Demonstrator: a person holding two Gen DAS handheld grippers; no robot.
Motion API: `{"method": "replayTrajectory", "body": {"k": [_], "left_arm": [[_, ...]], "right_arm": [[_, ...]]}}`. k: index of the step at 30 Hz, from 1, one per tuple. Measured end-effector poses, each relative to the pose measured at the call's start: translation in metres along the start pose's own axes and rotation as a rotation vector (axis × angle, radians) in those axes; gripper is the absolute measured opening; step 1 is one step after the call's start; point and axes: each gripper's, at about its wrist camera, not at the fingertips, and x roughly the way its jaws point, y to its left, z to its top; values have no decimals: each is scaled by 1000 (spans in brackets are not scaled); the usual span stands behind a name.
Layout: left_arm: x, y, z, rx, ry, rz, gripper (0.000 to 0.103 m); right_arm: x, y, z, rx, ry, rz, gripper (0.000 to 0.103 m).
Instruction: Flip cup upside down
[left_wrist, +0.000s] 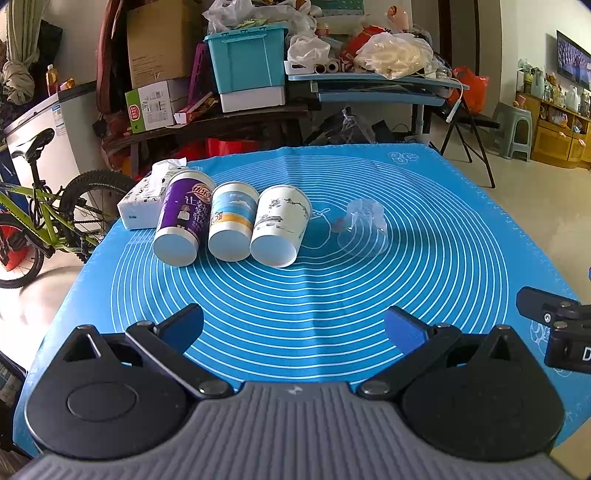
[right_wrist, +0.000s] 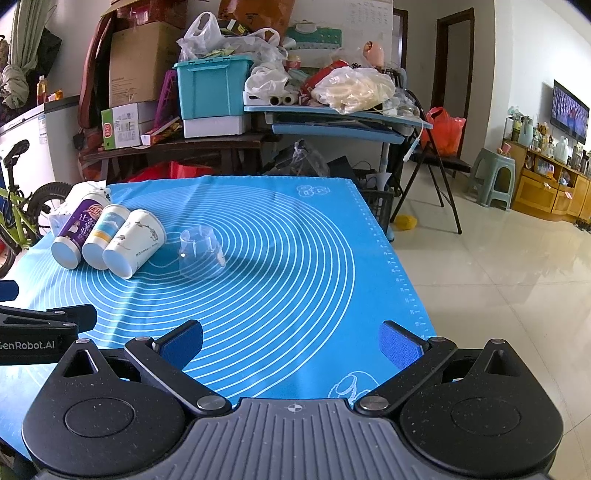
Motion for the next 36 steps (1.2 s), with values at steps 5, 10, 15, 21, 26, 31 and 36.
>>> {"method": "replayTrajectory", "body": {"k": [5, 10, 15, 21, 26, 31, 36], "left_arm": [[6, 2, 1, -4, -1, 6, 103], [12, 4, 5, 10, -24, 18, 102], [25, 5, 11, 40, -80, 39, 102], [55, 4, 17, 73, -112, 54, 102], [84, 0, 19, 114, -142, 71, 99], [108, 0, 26, 94, -126, 74, 92], [122, -2, 27, 101, -112, 78, 89]], "right_arm": [[2, -2, 0, 1, -4, 12, 103], [7, -3, 2, 5, -3, 21, 103], [13, -4, 4, 9, -4, 26, 103], [23, -6, 6, 24, -3, 27, 103], [36, -11, 7, 43, 8, 23, 103], [49, -15, 8, 61, 21, 22, 103], [60, -16, 8, 75, 33, 27, 103]]}}
